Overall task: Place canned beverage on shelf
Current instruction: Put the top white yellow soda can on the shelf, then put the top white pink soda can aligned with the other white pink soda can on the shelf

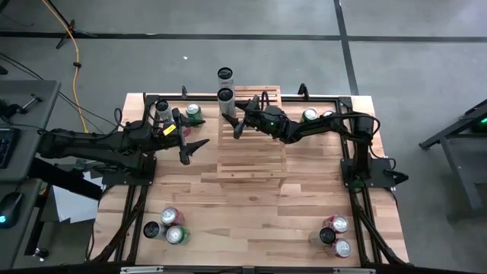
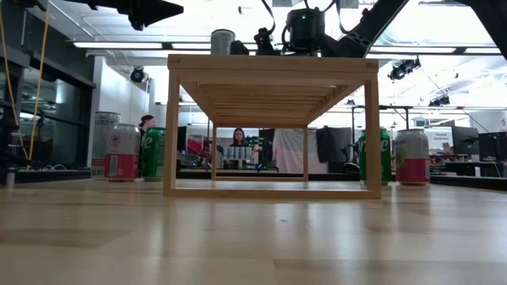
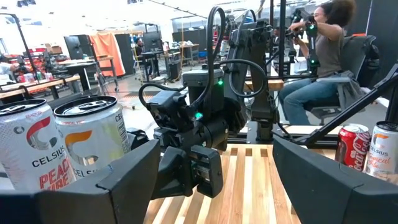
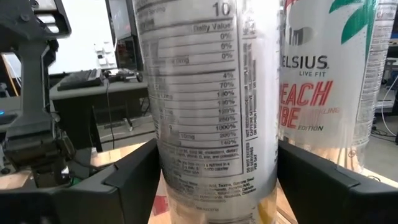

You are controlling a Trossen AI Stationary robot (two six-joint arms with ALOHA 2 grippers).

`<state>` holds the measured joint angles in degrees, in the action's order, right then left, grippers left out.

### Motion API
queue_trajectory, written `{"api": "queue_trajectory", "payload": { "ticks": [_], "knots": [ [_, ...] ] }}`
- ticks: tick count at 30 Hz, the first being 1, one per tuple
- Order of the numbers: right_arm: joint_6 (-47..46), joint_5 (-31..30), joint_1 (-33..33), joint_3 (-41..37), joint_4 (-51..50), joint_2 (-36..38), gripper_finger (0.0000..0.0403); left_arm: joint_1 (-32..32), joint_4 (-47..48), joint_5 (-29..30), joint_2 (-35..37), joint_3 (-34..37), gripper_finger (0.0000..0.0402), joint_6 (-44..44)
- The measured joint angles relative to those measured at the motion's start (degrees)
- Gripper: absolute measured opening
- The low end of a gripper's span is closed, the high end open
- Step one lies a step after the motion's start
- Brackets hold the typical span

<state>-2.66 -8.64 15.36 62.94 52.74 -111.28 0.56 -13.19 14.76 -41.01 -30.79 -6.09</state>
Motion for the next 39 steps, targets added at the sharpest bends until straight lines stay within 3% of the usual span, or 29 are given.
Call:
{"api": "queue_trajectory", "payload": {
  "ticks": [15, 32, 39],
  "knots": [
    [1.7, -1.9, 0.0, -0.1, -10.4, 4.0, 0.0383, 0.0, 0.0, 0.0, 0.0, 0.0, 0.0303, 0.0],
    [8.1, -1.7, -0.2, -0.1, -48.2, 23.9, 0.0387, 0.0, -0.1, 0.0, 0.0, 0.0, 0.0303, 0.0],
    [9.5, -2.3, -3.8, -0.1, -64.9, 33.2, 0.0387, 0.0, 0.0, 0.0, 0.0, 0.0, 0.0303, 0.0]
  ]
}}
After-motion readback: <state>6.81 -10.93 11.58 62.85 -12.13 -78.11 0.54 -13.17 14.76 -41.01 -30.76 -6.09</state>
